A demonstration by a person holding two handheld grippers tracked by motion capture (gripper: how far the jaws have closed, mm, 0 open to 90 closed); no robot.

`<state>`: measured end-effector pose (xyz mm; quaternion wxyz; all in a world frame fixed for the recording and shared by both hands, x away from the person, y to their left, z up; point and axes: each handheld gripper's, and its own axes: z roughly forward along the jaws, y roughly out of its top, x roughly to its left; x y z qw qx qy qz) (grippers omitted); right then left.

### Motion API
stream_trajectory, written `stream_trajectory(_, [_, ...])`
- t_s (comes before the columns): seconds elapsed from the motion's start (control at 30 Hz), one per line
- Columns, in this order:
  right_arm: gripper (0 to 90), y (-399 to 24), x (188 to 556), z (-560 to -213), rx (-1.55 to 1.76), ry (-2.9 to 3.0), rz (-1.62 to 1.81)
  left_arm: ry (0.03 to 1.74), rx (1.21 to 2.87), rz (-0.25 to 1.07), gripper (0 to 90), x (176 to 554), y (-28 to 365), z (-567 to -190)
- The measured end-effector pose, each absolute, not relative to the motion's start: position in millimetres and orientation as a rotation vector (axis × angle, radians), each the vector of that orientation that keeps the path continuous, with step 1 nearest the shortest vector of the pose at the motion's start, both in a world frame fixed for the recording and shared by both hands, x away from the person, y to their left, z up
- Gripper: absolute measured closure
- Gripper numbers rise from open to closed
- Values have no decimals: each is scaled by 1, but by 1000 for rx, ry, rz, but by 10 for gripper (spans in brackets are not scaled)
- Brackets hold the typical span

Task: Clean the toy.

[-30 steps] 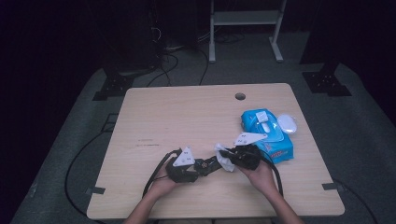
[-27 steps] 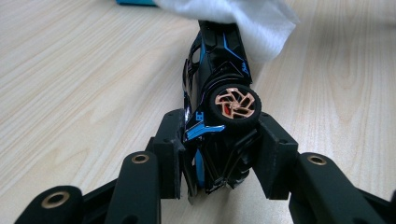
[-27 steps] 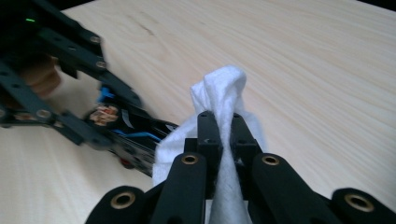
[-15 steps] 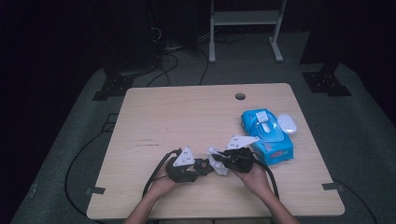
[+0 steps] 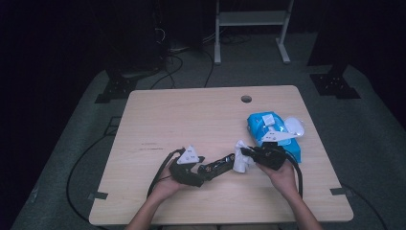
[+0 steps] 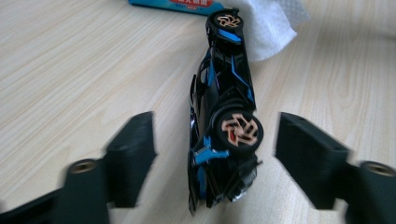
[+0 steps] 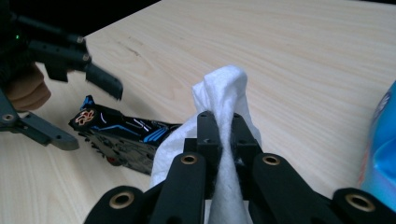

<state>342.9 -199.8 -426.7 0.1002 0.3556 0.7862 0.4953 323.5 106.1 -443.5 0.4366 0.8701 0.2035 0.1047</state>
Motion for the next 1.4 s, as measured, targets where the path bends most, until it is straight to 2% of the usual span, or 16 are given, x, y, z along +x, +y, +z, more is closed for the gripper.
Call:
stream_trajectory(0.1, [853,-202,346,-432,1075,2346,1498,509,2220,248,198,328,100,-440])
stream_trajectory(0.53, [851,-222,340,-435,1074,2359,1524,470,2277,193,181,345,54,-420])
stream_trajectory(0.77, [849,-231,343,-437,1111,2337,1538,456,2381,207,169,351,24,-423])
stream_trajectory(0.97, [848,-230,345,-440,1115,2346,1530,457,2462,241,250,356,15,-423])
stream_trajectory(1.0, [850,-232,345,-438,1117,2330,1535,451,2484,231,316,358,13,-423])
stream_trajectory(1.23, [851,-245,342,-429,1148,2255,1574,445,2532,211,359,361,6,-424])
stream_trajectory(1.33, [850,-240,343,-433,1146,2282,1556,433,2551,209,409,361,2,-425])
stream_trajectory(1.4, [849,-236,344,-435,1137,2304,1540,397,2572,221,474,360,0,-426])
